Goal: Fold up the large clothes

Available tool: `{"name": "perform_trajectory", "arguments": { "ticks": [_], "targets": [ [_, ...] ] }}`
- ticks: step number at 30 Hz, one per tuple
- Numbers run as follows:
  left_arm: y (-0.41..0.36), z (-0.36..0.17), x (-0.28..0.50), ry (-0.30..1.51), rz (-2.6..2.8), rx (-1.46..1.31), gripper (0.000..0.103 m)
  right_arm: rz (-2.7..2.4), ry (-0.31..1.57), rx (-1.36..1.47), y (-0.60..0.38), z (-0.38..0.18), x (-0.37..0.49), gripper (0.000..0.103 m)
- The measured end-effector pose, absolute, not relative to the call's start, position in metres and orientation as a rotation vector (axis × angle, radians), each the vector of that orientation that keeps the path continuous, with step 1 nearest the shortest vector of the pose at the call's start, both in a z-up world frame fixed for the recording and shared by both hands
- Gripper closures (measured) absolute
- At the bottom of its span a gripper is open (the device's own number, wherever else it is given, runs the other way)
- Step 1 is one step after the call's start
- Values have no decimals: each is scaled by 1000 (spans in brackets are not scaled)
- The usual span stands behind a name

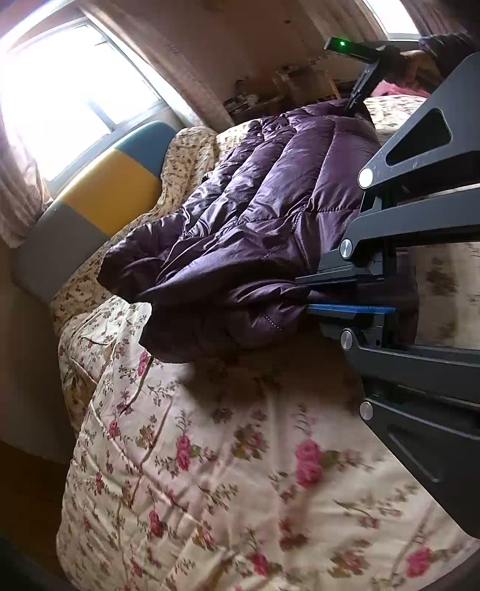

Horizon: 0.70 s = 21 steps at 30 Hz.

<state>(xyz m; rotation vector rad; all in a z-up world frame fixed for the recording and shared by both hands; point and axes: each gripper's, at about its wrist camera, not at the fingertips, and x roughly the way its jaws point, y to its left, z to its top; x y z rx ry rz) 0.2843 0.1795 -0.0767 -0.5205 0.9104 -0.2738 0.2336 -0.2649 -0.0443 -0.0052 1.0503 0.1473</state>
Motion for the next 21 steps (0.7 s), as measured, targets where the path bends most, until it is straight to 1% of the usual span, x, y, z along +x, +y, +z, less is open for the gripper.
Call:
{"name": "perform_trajectory", "arguments": {
  "ticks": [16,17,18,19,20,21],
  "targets": [
    [184,-76,124,945,-327,-491,96,192,1119,-123,-286,-41,68,93],
    [184,-76,118,946,-327,-490,95,186,1118,-147,-286,-40,61,91],
    [184,-74,110,949,-326,-478,94,176,1115,-169,-285,-38,56,87],
    [184,-73,105,943,-317,-467,89,172,1118,-181,-286,-35,51,79],
    [185,-70,101,939,-303,-456,75,171,1115,-181,-287,-32,48,74],
    [187,-67,99,934,-303,-460,64,172,1107,-172,-288,-27,51,63]
  ]
}}
